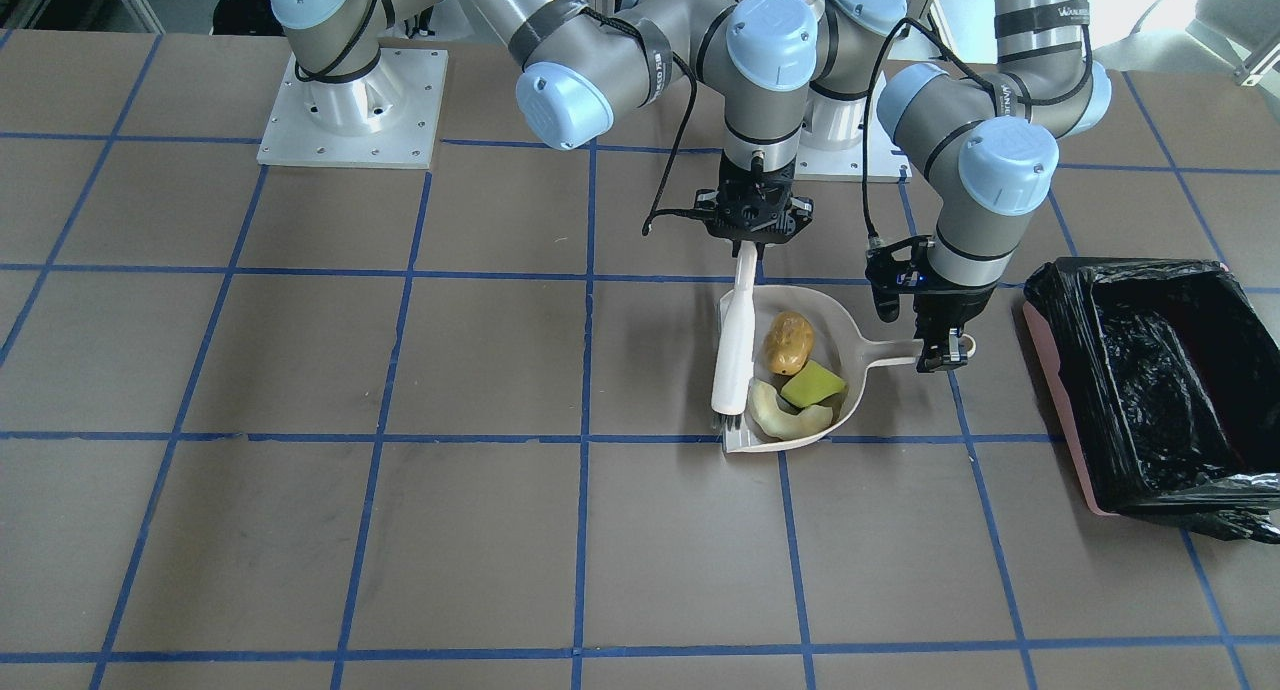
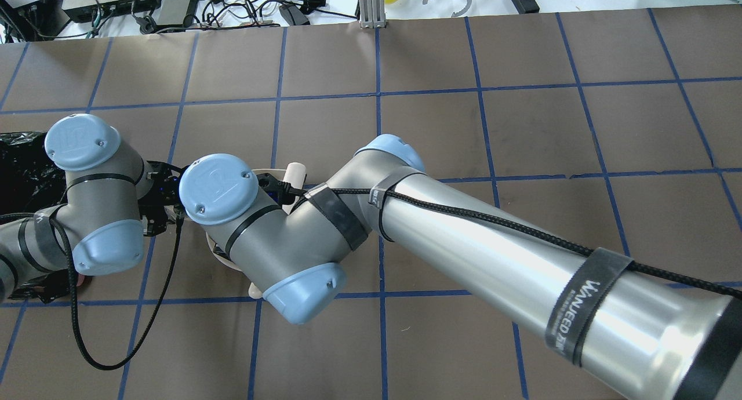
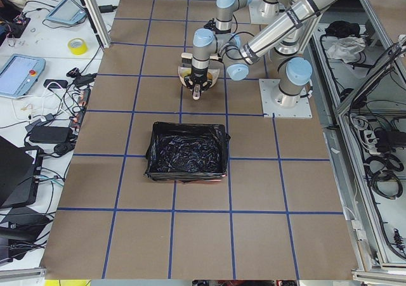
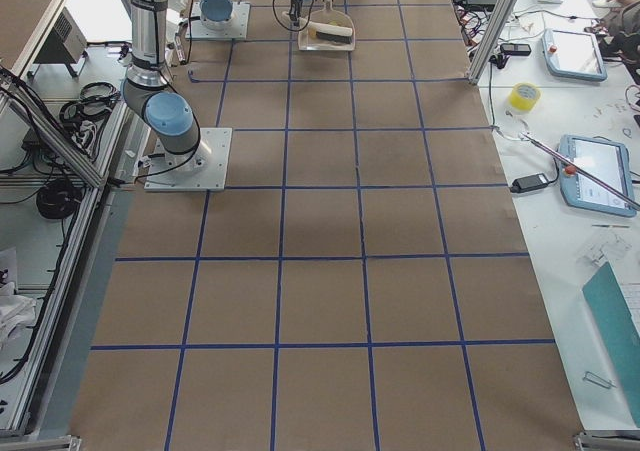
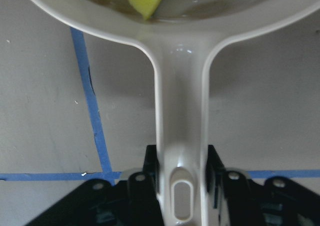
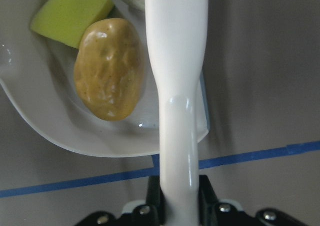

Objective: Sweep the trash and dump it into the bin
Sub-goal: 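Carry the loaded dustpan over the bin with the left gripper while the right withdraws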

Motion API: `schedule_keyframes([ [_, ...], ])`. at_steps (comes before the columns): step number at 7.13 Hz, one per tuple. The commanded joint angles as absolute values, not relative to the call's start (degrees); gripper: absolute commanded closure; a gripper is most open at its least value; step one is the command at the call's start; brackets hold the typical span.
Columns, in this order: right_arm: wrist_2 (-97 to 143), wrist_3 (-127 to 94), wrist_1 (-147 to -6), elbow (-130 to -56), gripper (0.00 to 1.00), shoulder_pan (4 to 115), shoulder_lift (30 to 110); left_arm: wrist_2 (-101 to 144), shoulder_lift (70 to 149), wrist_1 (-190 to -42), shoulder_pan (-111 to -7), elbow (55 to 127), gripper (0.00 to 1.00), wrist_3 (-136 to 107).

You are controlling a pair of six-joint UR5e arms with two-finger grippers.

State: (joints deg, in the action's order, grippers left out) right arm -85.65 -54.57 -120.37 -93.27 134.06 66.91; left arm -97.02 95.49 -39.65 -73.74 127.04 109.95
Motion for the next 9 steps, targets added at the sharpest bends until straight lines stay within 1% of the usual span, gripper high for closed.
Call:
schedule_keyframes([
  [1,-88.2,-45.8,-112.4,-93.5,1.0,129.0,72.6,-92.2,95.4,-39.5,-72.7,124.6,1.0,109.8],
  [2,-88.8,-40.8,-108.3,-93.6,1.0,124.8,75.1,-87.1,95.5,-43.9,-69.3,121.1,1.0,109.9],
  [4,-91.5,-30.6,-103.7,-93.6,1.0,115.0,79.0,-76.9,95.3,-60.1,-60.8,110.4,1.0,110.0],
  [5,-93.8,-25.2,-101.9,-93.7,1.0,109.8,80.2,-74.3,95.2,-66.4,-56.6,105.1,1.0,112.6],
  [6,-93.7,-23.0,-102.1,-93.7,1.0,104.5,80.6,-74.2,95.2,-70.4,-52.3,101.1,1.0,120.2],
  [7,-93.7,-15.5,-102.0,-94.2,1.0,99.2,80.5,-74.1,95.8,-73.9,-46.3,99.0,1.0,122.5],
  [9,-93.1,1.8,-106.1,-96.3,1.0,85.9,79.0,-72.6,97.6,-74.5,-35.4,97.0,1.0,123.9],
])
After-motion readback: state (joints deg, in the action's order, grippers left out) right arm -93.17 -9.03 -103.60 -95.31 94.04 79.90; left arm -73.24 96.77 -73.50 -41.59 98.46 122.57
